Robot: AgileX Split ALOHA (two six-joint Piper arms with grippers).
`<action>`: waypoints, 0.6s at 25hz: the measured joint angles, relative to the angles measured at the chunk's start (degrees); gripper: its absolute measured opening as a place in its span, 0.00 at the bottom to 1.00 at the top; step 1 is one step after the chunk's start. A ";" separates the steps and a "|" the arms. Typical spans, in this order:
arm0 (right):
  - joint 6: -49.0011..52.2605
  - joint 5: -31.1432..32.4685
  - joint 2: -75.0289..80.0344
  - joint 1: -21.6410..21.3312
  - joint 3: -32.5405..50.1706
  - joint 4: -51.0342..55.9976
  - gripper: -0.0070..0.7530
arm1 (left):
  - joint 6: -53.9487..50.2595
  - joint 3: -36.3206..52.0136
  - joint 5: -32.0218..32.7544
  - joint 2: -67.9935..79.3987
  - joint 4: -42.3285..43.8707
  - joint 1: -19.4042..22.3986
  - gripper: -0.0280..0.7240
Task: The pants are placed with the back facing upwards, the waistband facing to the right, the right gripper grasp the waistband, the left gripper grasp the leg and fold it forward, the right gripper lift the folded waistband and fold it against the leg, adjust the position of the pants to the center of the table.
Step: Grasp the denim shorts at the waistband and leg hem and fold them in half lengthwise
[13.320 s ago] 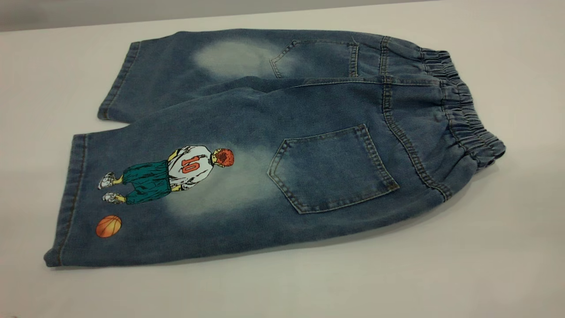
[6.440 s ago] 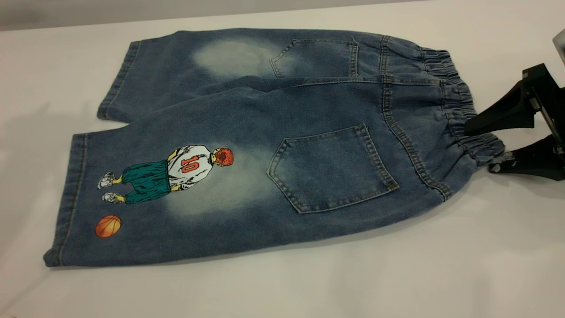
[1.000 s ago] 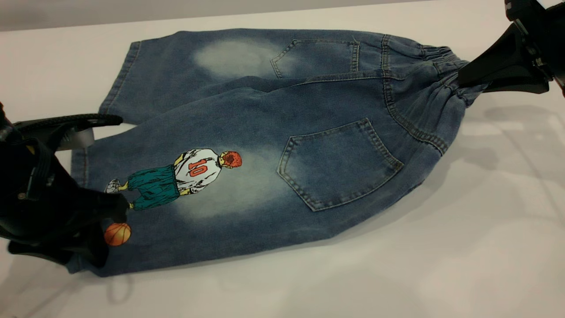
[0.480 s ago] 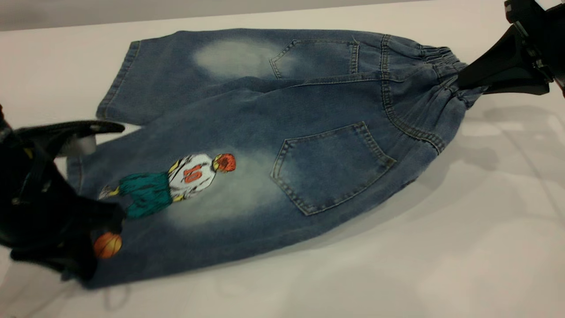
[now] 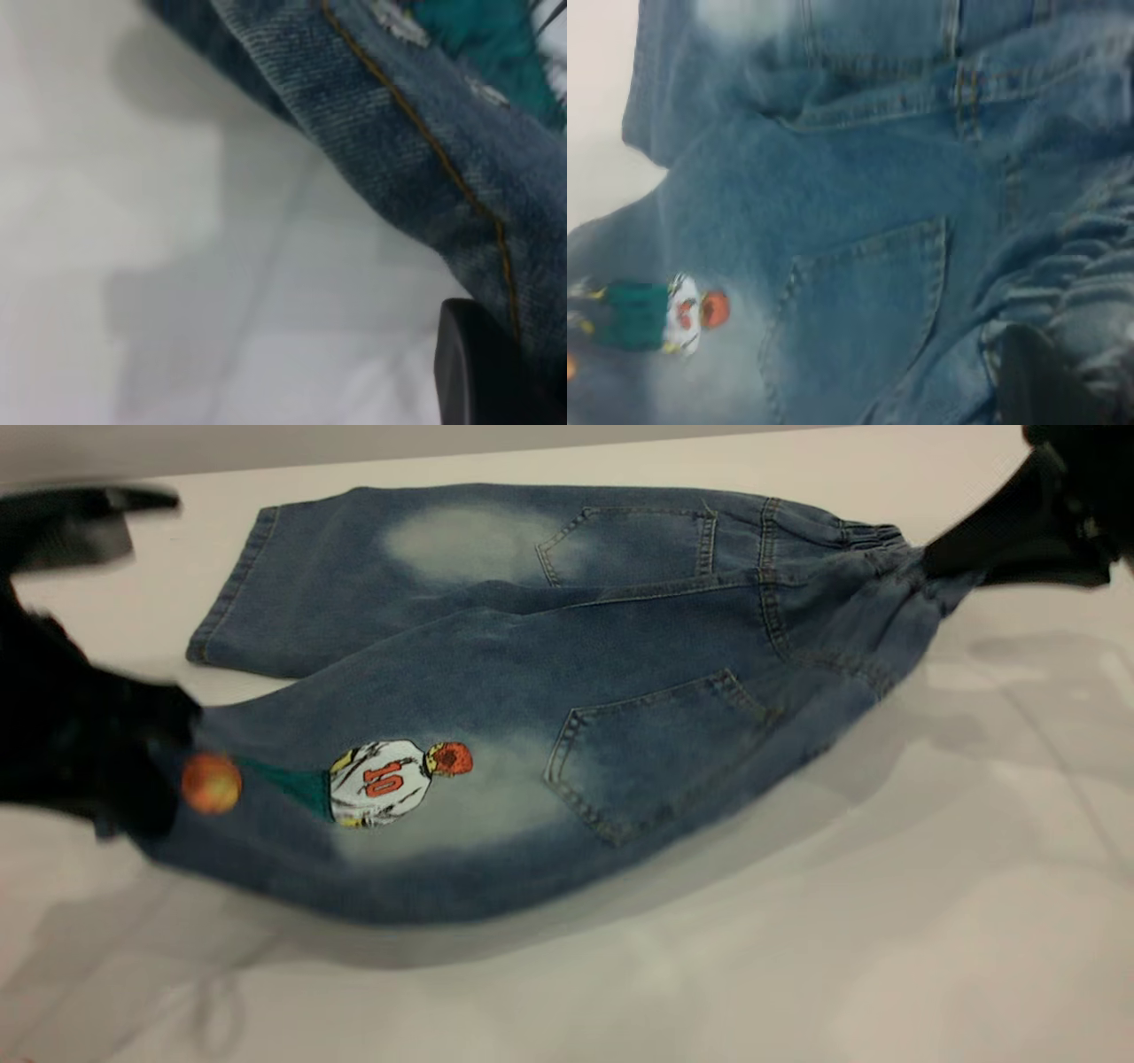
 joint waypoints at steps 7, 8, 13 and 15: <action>4.14 2.23 -1.31 0.00 -6.01 -3.08 0.07 | 4.67 -6.49 -0.27 -2.99 0.00 0.00 0.15; 4.69 2.23 -1.31 0.00 -6.59 -3.13 0.07 | 4.99 -7.96 -0.52 -2.99 0.00 0.00 0.15; 5.53 2.49 -1.31 0.00 -9.02 -3.65 0.07 | 5.75 -14.55 -1.17 -2.99 0.05 0.00 0.15; 5.53 2.49 -1.31 0.00 -10.12 -3.65 0.07 | 6.52 -16.70 -2.65 -2.68 0.05 0.00 0.15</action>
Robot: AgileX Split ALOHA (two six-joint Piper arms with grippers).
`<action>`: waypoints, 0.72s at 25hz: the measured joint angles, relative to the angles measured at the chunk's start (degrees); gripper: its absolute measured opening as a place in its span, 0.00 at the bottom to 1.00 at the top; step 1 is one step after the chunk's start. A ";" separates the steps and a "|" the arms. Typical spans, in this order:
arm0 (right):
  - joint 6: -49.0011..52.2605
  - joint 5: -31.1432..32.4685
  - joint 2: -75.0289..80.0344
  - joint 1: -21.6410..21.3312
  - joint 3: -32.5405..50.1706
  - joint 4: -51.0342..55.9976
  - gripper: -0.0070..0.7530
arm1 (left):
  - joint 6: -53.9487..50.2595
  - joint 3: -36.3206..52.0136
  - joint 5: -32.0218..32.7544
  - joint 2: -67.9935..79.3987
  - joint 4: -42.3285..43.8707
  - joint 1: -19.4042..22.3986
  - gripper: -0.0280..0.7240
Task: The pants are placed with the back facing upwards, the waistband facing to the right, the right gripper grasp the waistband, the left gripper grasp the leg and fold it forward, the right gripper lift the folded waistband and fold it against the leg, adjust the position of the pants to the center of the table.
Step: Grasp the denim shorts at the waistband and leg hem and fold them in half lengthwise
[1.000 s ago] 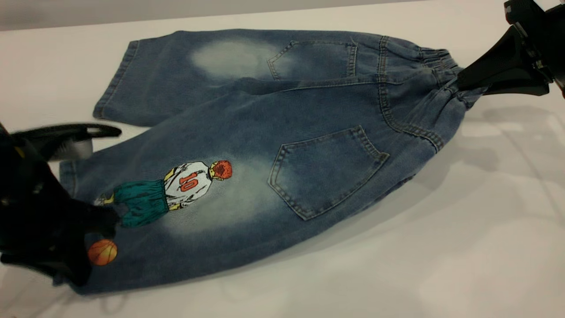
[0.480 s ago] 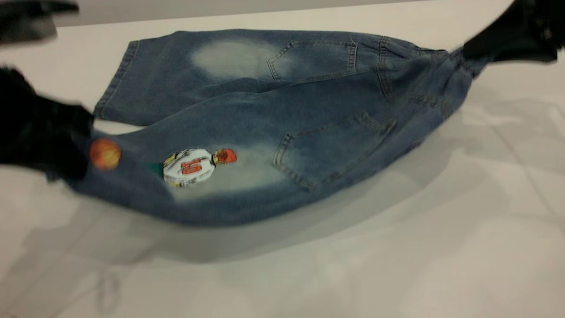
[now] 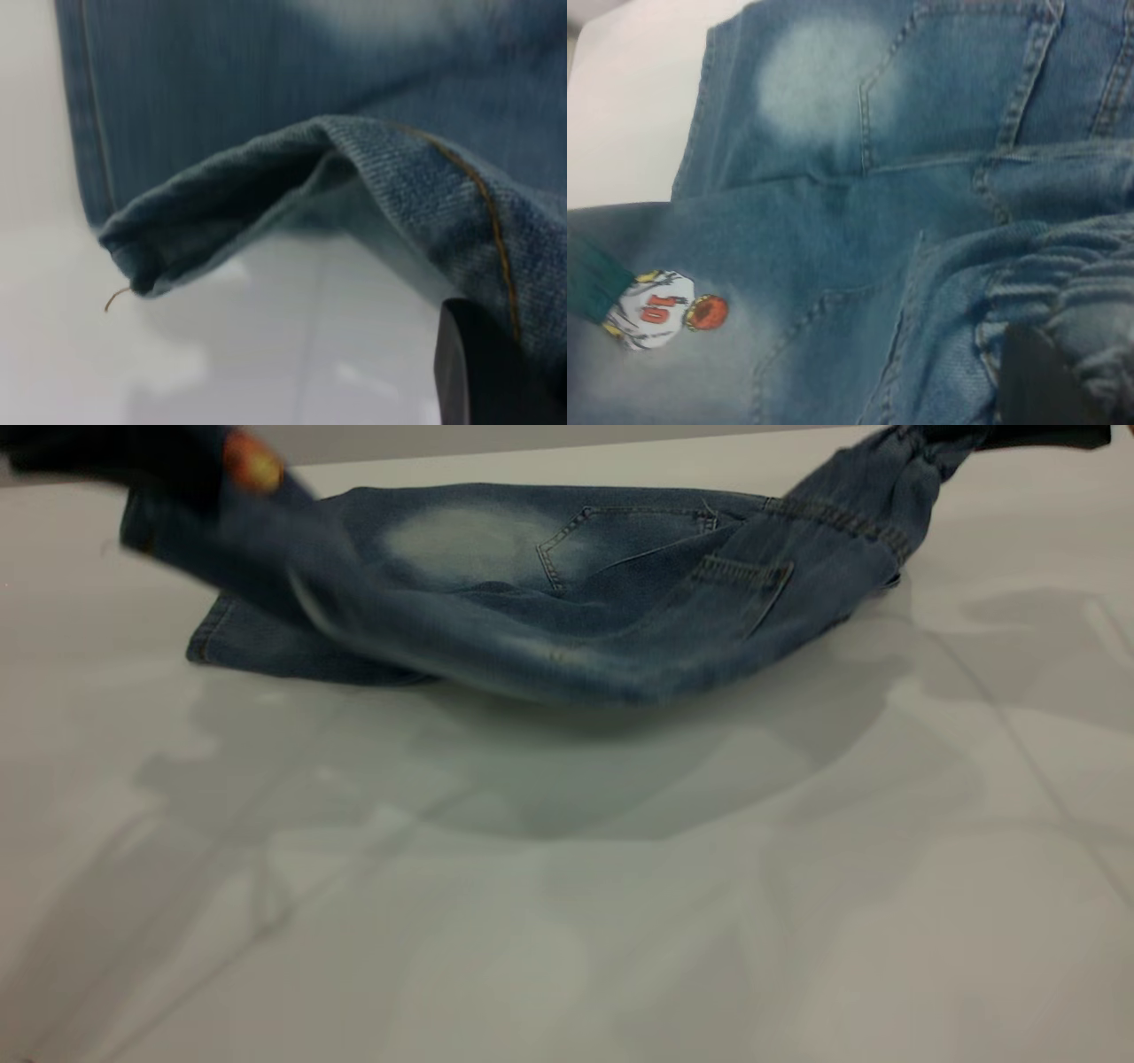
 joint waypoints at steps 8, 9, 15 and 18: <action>-0.02 -1.88 1.29 0.00 -3.76 0.32 0.07 | 0.63 -1.60 -8.36 6.61 0.00 0.17 0.15; -0.02 -1.88 1.75 0.00 -4.35 0.32 0.07 | 0.63 -1.74 -9.60 7.67 0.00 0.17 0.15; 0.61 -1.39 4.97 0.00 -9.02 0.50 0.07 | 3.26 -6.94 -11.60 12.05 0.06 0.28 0.15; 1.09 -1.61 5.64 0.00 -10.92 0.50 0.07 | 4.12 -11.15 -11.16 14.49 0.20 0.28 0.15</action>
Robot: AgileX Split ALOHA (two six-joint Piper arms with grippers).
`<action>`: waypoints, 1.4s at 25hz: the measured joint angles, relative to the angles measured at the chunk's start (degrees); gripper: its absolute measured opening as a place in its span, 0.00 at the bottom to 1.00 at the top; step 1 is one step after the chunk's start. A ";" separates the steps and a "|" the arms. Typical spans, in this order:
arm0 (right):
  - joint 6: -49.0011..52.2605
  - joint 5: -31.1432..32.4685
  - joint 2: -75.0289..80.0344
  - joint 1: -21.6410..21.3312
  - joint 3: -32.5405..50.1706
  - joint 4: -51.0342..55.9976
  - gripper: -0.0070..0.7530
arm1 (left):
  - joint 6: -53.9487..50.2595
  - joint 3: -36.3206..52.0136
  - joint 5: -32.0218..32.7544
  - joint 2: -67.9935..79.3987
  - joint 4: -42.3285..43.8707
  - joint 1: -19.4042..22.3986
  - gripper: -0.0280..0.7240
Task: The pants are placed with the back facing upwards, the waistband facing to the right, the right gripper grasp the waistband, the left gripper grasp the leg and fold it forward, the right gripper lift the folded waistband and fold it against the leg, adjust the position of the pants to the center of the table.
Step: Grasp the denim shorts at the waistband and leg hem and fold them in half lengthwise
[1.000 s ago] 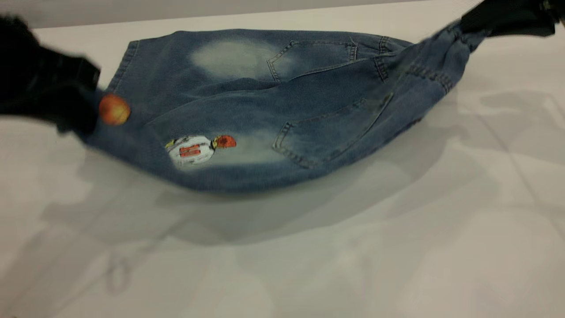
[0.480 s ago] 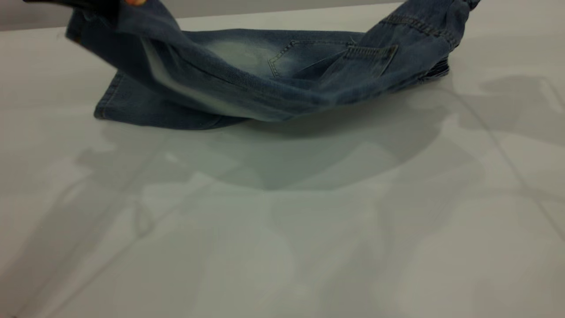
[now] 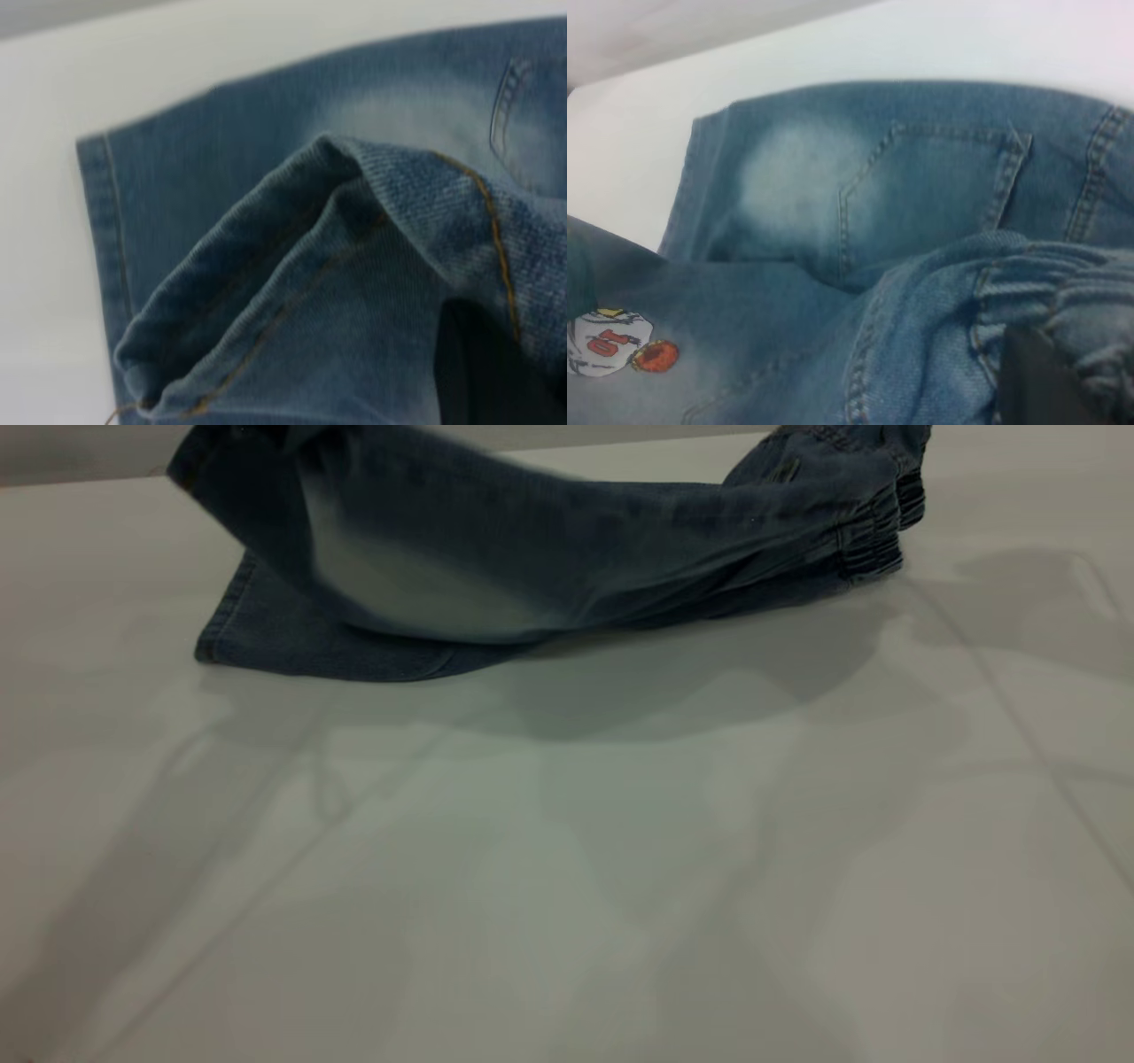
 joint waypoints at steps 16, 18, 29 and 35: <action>1.42 -1.72 6.42 0.00 -8.06 -0.10 0.07 | 2.79 -17.67 4.82 11.05 4.07 7.33 0.15; 2.17 -1.78 7.62 0.00 -9.40 -0.10 0.07 | 2.79 -18.22 5.42 12.05 4.45 7.60 0.15; 2.91 -4.64 14.03 0.05 -15.01 -1.57 0.07 | 2.79 -19.39 5.56 15.19 4.40 7.48 0.15; 2.91 -6.79 14.30 0.05 -15.06 -1.58 0.07 | 2.79 -19.39 4.77 17.48 4.36 7.48 0.15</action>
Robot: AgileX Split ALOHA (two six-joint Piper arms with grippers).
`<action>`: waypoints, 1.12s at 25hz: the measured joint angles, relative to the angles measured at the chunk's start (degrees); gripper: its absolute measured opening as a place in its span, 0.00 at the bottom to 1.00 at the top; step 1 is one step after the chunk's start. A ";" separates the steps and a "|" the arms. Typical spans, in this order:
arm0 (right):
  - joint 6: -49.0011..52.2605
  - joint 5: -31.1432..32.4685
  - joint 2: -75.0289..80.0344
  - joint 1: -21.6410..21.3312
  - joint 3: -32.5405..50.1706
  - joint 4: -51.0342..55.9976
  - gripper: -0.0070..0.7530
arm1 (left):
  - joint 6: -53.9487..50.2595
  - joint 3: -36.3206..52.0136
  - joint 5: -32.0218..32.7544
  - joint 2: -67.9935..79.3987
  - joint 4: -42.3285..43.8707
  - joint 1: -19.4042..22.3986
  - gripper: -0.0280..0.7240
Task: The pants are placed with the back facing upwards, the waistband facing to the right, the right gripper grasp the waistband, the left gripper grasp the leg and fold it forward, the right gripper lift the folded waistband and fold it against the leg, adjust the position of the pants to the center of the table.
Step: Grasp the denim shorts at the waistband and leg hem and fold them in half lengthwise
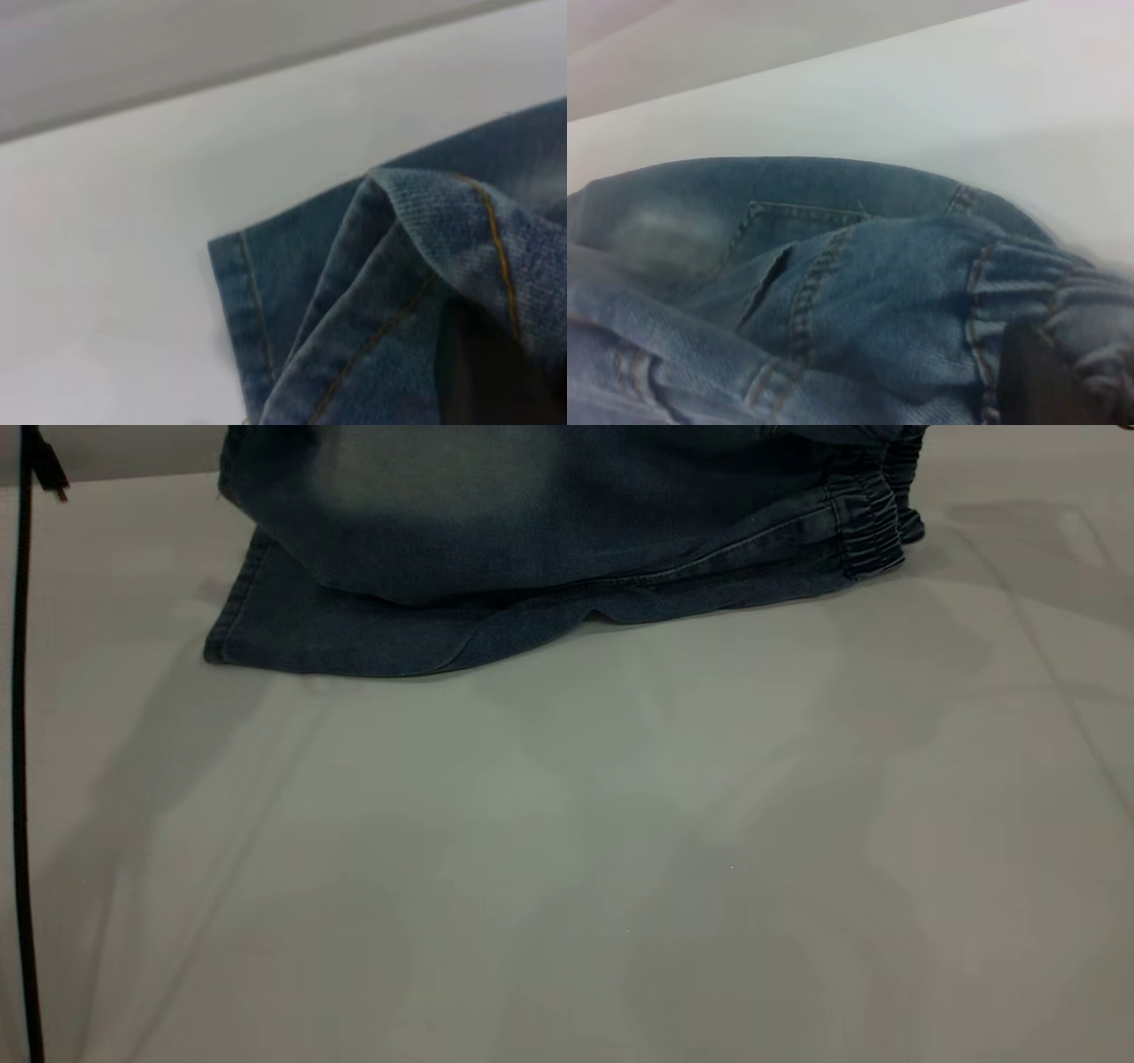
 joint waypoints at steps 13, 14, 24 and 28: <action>-2.16 -0.56 0.00 0.00 0.05 0.79 0.13 | -0.16 0.00 -0.75 1.60 0.00 0.57 0.15; -2.16 -0.79 0.00 0.00 0.05 0.79 0.16 | -0.16 0.00 -0.48 1.60 0.00 0.57 0.15; -1.63 -3.27 0.00 -0.10 0.05 0.79 0.69 | -0.23 0.00 -0.36 1.60 0.00 0.57 0.15; -0.92 -2.84 0.00 -0.10 0.10 0.79 0.72 | -0.23 0.00 -1.17 1.60 0.00 0.57 0.15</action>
